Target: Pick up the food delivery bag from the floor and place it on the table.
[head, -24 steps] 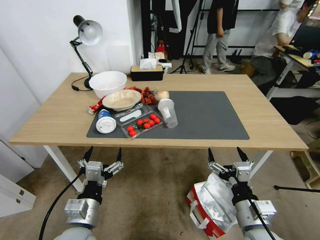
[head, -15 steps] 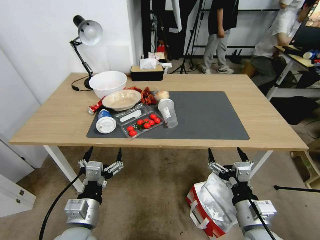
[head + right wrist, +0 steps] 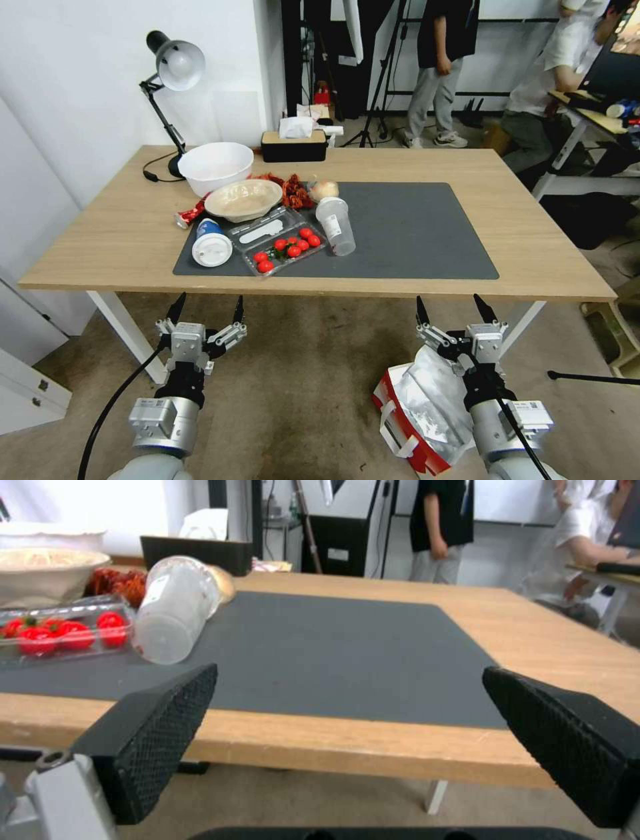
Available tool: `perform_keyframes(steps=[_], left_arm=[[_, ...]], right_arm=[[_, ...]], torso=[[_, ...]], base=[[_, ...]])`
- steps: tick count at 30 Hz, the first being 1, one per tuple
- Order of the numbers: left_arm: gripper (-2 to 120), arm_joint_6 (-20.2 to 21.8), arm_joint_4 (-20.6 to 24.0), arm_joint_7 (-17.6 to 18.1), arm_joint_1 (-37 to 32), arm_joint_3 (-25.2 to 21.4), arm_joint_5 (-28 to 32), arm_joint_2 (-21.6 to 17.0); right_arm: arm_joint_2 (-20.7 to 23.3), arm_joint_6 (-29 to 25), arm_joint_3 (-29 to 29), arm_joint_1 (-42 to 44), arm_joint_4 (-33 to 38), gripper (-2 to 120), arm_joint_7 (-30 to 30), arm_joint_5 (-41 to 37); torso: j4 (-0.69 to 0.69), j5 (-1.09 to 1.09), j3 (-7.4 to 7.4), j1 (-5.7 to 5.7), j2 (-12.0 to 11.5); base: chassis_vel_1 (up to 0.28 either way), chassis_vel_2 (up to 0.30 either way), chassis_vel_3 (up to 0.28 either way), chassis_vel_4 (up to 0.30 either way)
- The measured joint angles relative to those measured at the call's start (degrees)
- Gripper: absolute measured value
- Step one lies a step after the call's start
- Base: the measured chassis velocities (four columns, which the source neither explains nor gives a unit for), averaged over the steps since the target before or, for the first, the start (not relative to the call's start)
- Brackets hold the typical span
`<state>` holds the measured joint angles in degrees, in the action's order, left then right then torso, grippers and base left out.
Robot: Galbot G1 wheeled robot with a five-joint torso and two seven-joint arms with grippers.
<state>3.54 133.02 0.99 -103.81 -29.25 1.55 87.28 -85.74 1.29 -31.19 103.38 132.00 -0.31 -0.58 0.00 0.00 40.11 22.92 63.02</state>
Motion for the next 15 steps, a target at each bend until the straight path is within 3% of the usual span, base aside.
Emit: perform_keyframes(steps=[1,3,6,8,15], left_arm=[[100,0.0,0.0,0.0,0.0,0.0,0.0,0.0],[100,5.6,1.9,1.6,-1.1,3.5,2.4,2.1],[100,9.2,3.3,2.9,-2.0,6.3,4.4,3.7],[100,6.6,3.2,4.2,-3.2,8.4,5.7,4.9],[100,3.0,2.4,4.6,-3.5,8.8,6.7,4.8]], right_arm=[[0.0,0.0,0.0,0.0,0.0,100,0.0,0.0],[0.7,4.6,1.3,1.0,0.8,100,-1.3,-1.9],[1.2,8.7,2.4,1.7,1.5,100,-2.4,-3.5],[2.1,14.6,3.9,2.9,2.5,100,-4.0,-5.9],[3.7,13.4,3.4,2.5,1.6,100,-5.3,-10.2]], torso=[[0.00,0.00,0.00,0.00,0.0],[0.00,0.02,0.00,0.00,0.0],[-0.01,0.02,0.00,0.00,0.0],[0.00,0.02,0.00,0.00,0.0],[0.00,0.01,0.00,0.00,0.0]], base=[[0.000,0.000,0.000,0.000],[0.000,0.000,0.000,0.000],[0.000,0.000,0.000,0.000],[0.000,0.000,0.000,0.000],[0.000,0.000,0.000,0.000]])
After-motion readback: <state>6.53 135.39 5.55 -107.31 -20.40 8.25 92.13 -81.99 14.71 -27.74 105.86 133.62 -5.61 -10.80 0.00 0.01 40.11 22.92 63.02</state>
